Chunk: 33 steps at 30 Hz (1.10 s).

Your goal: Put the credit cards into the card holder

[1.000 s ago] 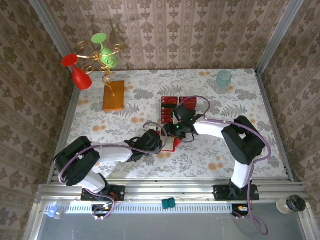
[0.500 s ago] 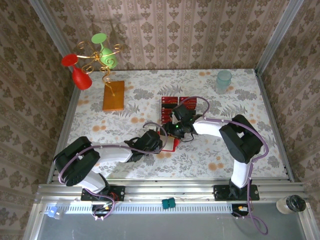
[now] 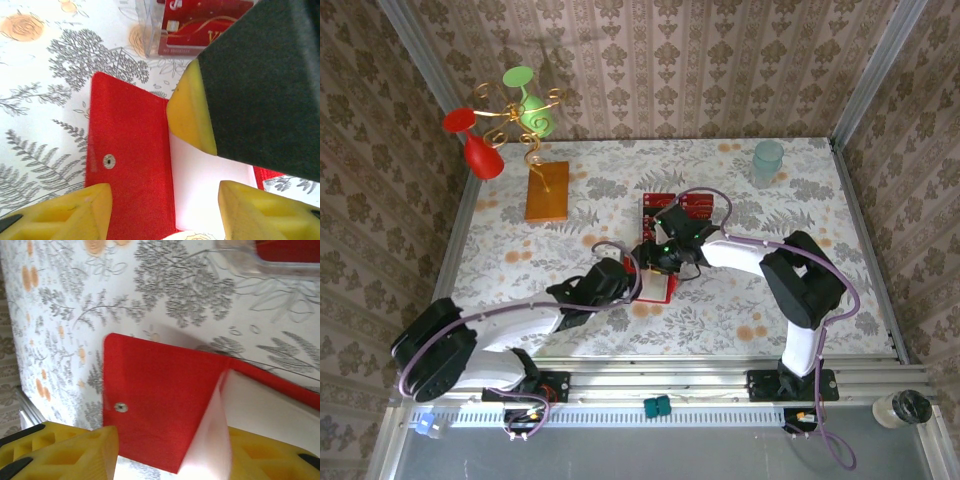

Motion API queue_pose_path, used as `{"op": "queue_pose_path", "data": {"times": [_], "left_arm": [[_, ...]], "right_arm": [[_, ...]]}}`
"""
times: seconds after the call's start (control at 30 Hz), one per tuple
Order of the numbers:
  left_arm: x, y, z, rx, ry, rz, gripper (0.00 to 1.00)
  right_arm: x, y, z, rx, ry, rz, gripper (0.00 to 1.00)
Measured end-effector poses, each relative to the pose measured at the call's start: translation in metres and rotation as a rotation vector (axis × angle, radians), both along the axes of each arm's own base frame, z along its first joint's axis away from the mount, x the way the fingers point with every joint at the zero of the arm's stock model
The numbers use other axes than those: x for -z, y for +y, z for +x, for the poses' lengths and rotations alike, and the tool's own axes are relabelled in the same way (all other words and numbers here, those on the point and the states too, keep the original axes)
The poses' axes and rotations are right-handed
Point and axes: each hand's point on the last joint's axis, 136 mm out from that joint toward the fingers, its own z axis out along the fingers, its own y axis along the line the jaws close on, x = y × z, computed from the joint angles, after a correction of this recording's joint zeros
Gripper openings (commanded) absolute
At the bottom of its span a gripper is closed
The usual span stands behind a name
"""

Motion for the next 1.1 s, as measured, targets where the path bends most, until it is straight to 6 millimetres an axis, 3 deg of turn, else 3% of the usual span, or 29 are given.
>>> {"op": "queue_pose_path", "data": {"times": [0.1, 0.27, 0.57, 0.97, 1.1], "left_arm": [[-0.010, 0.014, 0.001, -0.030, -0.024, -0.019, 0.62], [-0.021, 0.037, 0.005, -0.087, -0.049, -0.044, 0.62], [-0.024, 0.066, 0.007, -0.153, -0.052, -0.050, 0.63], [-0.005, 0.071, 0.003, -0.152, -0.003, -0.011, 0.63], [0.003, 0.071, 0.002, -0.147, 0.019, 0.009, 0.63]], "right_arm": [[-0.008, 0.008, 0.000, -0.002, -0.002, 0.014, 0.65], [-0.018, 0.029, 0.007, -0.013, -0.016, 0.041, 0.67], [0.025, 0.045, 0.007, -0.013, 0.068, 0.006, 0.67], [0.021, 0.049, 0.008, -0.009, 0.070, 0.027, 0.66], [0.011, 0.046, 0.009, -0.005, 0.055, 0.039, 0.64]]}}
